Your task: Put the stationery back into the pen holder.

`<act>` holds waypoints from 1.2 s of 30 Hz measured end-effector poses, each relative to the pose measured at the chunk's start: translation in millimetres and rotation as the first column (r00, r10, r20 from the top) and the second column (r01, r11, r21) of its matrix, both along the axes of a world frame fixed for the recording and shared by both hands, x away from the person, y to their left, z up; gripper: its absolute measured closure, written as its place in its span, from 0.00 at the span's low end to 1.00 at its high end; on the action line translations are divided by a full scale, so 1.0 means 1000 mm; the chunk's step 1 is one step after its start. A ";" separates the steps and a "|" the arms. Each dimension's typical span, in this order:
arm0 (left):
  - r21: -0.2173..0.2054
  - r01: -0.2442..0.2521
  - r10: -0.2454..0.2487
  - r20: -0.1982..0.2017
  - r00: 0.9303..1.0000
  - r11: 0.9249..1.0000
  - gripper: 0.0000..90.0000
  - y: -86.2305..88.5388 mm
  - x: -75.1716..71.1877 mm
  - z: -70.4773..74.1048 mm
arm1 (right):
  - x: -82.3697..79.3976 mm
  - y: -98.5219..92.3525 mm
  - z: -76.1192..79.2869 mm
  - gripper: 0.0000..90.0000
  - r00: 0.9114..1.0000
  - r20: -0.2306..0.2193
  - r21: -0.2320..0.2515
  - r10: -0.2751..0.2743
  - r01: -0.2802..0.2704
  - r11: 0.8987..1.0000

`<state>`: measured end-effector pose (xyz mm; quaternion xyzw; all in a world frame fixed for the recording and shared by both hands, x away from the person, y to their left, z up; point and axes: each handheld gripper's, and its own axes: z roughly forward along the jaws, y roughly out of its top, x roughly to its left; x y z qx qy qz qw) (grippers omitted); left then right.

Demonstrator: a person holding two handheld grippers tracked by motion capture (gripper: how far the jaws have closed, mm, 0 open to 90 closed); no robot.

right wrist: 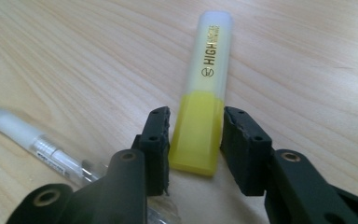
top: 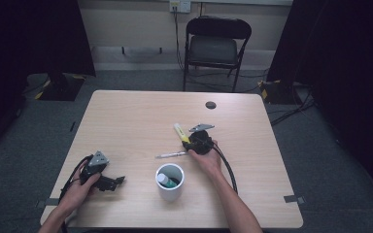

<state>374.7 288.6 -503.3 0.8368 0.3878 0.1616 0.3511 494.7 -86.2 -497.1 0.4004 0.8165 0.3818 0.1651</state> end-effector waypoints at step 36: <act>0.000 0.000 0.000 0.000 1.000 1.000 0.00 0.000 0.000 0.000 | -0.010 -0.040 0.002 0.75 0.998 -0.001 -0.016 -0.060 0.060 0.998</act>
